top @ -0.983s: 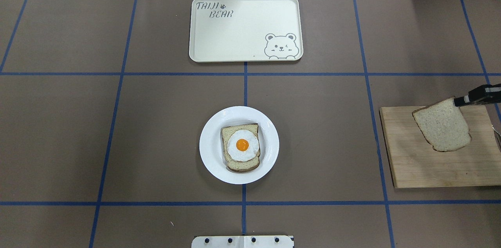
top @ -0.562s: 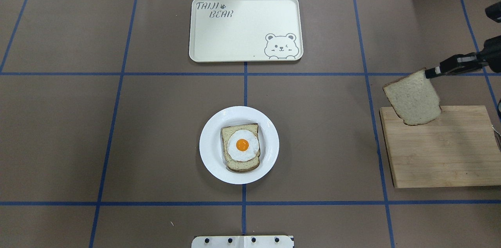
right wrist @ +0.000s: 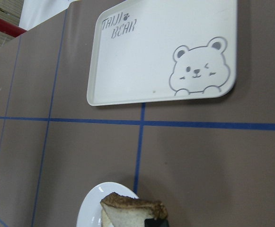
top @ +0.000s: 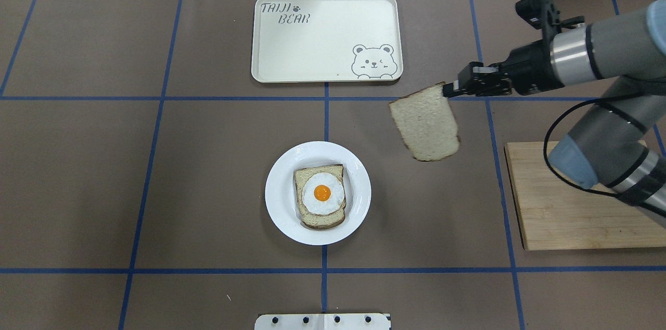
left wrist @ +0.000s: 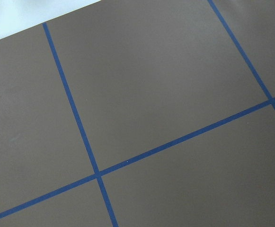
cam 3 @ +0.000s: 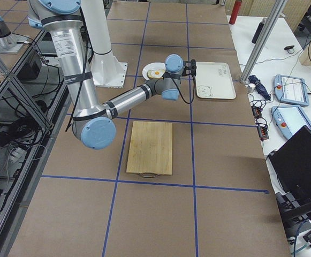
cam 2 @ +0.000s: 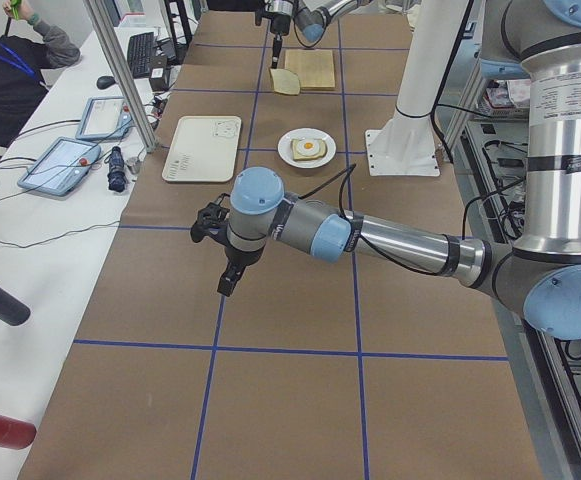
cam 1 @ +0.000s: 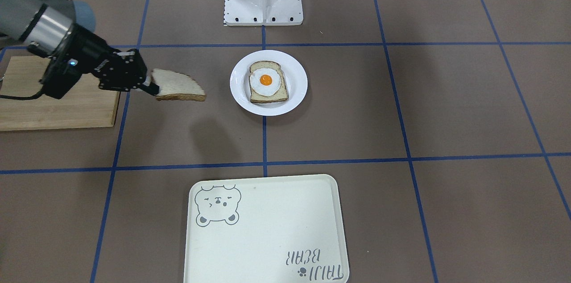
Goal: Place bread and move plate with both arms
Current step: 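Lift the bread slice with the right gripper and carry it toward the plate, then lower the bread onto the egg slice on the plate and open the right gripper, then withdraw the right arm away from the plate while the left arm reaches in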
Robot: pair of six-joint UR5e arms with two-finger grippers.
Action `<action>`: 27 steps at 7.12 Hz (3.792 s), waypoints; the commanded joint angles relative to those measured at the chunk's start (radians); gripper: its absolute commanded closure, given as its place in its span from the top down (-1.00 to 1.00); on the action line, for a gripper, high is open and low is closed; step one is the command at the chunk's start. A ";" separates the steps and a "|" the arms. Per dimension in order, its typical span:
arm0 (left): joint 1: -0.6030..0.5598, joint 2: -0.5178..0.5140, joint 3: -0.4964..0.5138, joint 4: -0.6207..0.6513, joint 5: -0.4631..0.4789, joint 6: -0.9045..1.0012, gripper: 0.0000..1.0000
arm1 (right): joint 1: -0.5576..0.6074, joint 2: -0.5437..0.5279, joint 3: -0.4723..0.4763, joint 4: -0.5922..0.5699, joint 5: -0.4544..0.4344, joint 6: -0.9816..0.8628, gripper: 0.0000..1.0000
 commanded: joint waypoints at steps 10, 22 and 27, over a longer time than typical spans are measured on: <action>0.001 0.013 0.004 0.000 0.000 -0.050 0.96 | -0.461 0.124 -0.034 -0.120 -0.610 0.064 -1.00; 0.001 0.013 -0.001 -0.002 -0.002 -0.050 0.96 | -0.271 0.150 -0.109 -0.179 -0.464 0.015 1.00; 0.017 -0.036 -0.012 -0.101 -0.002 -0.123 0.96 | 0.140 0.108 -0.086 -0.720 -0.170 -0.527 1.00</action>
